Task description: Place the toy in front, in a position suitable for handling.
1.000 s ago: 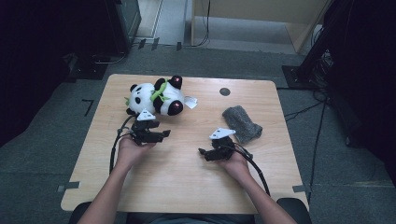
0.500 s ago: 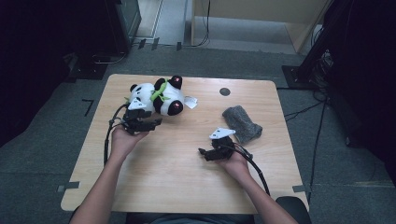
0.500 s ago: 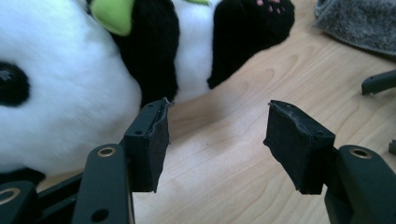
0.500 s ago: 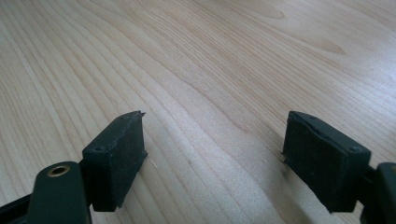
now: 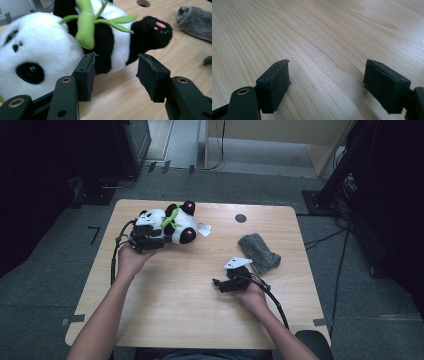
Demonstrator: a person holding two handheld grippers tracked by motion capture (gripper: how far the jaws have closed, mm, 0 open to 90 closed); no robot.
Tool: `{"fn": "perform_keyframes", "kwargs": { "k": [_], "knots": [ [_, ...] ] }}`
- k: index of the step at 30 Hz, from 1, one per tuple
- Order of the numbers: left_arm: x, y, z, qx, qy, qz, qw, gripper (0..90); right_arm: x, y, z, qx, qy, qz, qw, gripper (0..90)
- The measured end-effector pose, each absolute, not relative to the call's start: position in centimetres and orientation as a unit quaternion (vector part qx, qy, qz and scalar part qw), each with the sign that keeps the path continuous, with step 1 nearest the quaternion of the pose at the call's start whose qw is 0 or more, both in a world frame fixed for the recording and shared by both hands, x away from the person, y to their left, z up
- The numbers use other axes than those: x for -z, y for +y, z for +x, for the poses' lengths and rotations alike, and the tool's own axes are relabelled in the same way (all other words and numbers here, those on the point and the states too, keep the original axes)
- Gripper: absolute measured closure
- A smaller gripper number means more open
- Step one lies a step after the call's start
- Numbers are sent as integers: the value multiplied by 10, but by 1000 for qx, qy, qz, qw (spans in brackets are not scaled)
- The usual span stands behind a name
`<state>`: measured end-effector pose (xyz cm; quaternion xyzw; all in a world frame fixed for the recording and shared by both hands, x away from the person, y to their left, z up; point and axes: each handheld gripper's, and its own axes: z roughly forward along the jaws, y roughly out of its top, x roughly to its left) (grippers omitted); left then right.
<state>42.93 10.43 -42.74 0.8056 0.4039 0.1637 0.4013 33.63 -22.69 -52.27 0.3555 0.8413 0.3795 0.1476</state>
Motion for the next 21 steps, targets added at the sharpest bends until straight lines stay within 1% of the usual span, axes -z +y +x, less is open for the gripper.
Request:
{"fn": "perform_keyframes", "kwargs": {
  "k": [10,17,21],
  "knots": [
    [415,109,441,-163,419,790,418,512,523,-226,338,-381,846,344,143,202],
    [413,104,455,-166,421,794,406,537,523,-224,339,-381,848,340,142,185],
    [419,102,465,-164,428,796,395,536,523,-223,339,-381,849,340,141,185]
  ]
}}
